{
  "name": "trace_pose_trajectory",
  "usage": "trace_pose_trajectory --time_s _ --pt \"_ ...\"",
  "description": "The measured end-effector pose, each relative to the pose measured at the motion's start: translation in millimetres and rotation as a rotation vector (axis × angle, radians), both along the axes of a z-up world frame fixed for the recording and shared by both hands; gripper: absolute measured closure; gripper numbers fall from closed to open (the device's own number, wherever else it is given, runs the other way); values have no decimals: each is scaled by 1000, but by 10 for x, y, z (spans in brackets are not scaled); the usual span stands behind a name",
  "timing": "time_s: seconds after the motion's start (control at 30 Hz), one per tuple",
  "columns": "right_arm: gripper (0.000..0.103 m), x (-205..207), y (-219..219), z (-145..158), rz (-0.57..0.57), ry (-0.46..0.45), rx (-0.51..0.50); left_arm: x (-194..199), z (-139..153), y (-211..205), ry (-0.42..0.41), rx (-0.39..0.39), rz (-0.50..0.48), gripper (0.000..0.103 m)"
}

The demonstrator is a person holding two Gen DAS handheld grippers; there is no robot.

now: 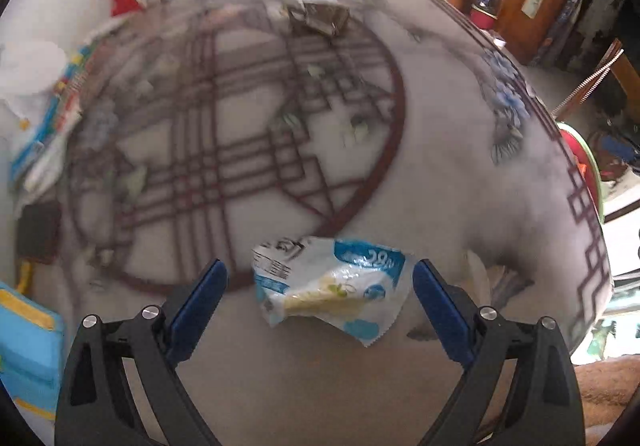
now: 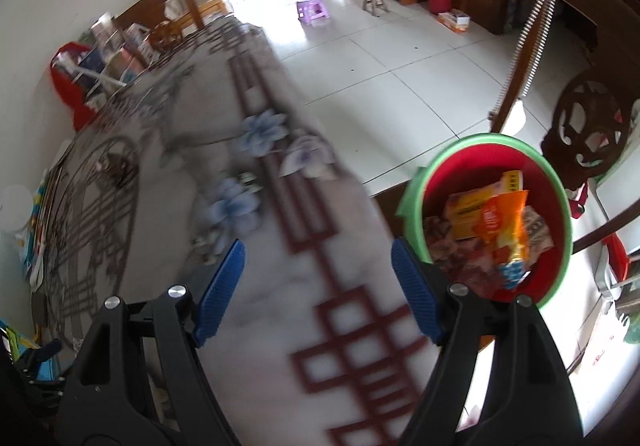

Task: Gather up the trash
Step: 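Move both open tools back over the table, then grasp the milk-drink pouch with the left tool while the right tool grasps the brown cigarette box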

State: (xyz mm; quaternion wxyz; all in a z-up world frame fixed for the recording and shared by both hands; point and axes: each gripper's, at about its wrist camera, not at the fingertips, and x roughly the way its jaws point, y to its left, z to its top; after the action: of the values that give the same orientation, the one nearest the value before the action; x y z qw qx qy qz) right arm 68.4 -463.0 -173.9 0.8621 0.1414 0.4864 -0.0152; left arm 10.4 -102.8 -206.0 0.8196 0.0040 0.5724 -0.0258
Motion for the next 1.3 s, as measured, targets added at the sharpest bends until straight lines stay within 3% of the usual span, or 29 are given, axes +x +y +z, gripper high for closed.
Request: trace_pose_trajectory --time_s 0.1,0.2,0.33,0.47,0.67,0.8,0.97,1.17,1.23,1.3 --pt "29 -37 246 46 24 -5 -19 14 -176 27 33 -5 -26 18" --pt "29 -72 467 67 36 -5 -34 11 -261 80 44 -25 -55 37" --pt "29 -66 733 60 45 3 -31 39 -203 165 25 -105 -79 54" --pt "29 83 1100 60 97 6 -14 72 -29 354 -30 -157 -60 63" --pt "27 751 1859 240 307 -38 -37 237 248 612 -130 -173 -19 62" --pt "25 1282 2501 258 523 -50 -160 352 314 732 -157 -203 1 62" --pt "25 1815 3005 -43 713 34 -266 390 311 825 -171 -229 13 62" --pt "26 2214 3212 -411 782 138 -238 491 145 994 -135 -252 71 61" --pt "45 2256 3277 -475 801 156 -242 523 107 1046 -127 -260 93 61" --pt "47 2251 3297 -470 816 152 -235 545 88 1077 -126 -263 105 61"
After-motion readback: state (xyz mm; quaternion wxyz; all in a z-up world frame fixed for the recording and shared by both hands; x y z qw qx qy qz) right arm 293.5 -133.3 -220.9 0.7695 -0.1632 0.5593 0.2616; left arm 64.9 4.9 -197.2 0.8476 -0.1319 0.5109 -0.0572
